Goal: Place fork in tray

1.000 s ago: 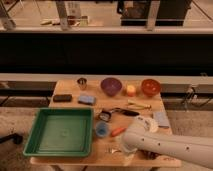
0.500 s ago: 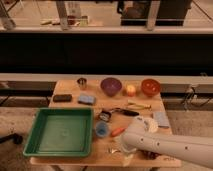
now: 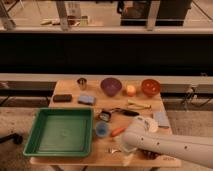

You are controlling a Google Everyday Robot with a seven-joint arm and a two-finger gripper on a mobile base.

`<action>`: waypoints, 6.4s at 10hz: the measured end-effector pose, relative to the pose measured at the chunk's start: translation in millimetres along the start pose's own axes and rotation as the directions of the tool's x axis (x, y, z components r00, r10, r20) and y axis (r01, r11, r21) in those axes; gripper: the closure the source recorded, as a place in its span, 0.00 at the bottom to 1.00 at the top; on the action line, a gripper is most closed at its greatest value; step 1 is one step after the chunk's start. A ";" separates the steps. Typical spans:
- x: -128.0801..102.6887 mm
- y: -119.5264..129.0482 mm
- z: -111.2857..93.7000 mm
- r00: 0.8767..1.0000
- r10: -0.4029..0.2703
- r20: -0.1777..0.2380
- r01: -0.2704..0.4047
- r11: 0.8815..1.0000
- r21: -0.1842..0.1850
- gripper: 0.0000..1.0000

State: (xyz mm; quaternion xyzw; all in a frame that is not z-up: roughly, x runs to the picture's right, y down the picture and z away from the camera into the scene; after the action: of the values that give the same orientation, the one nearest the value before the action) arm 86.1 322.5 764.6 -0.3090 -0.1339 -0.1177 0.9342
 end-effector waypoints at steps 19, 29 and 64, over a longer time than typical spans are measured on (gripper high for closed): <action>-1.5 -2.9 -7.8 1.000 -0.024 0.017 0.024 1.000 0.010 0.49; 2.3 -0.9 -2.1 0.999 -0.029 0.026 0.030 0.999 -0.018 0.83; -287.7 -166.4 -11.8 0.878 -0.477 -0.043 0.479 0.871 0.107 1.00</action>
State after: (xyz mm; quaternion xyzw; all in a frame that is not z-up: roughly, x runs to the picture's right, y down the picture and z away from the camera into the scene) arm -231.5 224.7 753.4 -0.2114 -0.2054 -0.3392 0.8933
